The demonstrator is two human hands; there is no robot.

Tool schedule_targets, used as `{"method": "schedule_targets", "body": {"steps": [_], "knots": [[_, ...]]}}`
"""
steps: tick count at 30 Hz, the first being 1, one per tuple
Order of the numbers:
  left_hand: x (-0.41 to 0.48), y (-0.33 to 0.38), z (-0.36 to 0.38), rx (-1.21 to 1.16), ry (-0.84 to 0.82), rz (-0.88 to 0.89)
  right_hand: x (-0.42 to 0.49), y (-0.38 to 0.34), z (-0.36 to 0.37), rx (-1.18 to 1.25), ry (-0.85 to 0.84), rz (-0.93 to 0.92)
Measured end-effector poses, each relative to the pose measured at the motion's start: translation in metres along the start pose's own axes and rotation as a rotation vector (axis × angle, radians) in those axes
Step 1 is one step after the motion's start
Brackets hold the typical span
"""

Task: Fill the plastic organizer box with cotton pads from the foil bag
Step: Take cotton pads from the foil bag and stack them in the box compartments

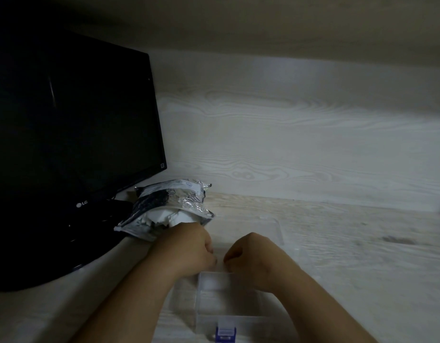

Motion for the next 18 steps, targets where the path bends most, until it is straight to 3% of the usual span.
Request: {"method": "schedule_targets", "body": {"steps": [2, 6, 11, 18], "knots": [[0.003, -0.006, -0.005, -0.076, 0.024, -0.008, -0.002, -0.001, -0.003, -0.008, 0.014, -0.016], [0.003, -0.025, -0.028, -0.151, 0.245, -0.100, -0.009, -0.004, -0.012, -0.017, 0.103, -0.065], [-0.009, -0.039, -0.051, 0.035, 0.488, -0.277, -0.015, -0.007, -0.015, 0.002, 0.161, -0.111], [-0.005, -0.051, -0.046, 0.060, 0.494, -0.335, -0.016, -0.007, -0.015, 0.032, 0.158, -0.111]]}}
Point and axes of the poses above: each hand's wrist, its own x-axis towards the middle knuckle, its own z-axis out of the palm, y = z × x, the point moved 8 cm from there along x, towards the middle knuckle, and after that the axes turned 12 degrees about -y, right-handed, at the moved point
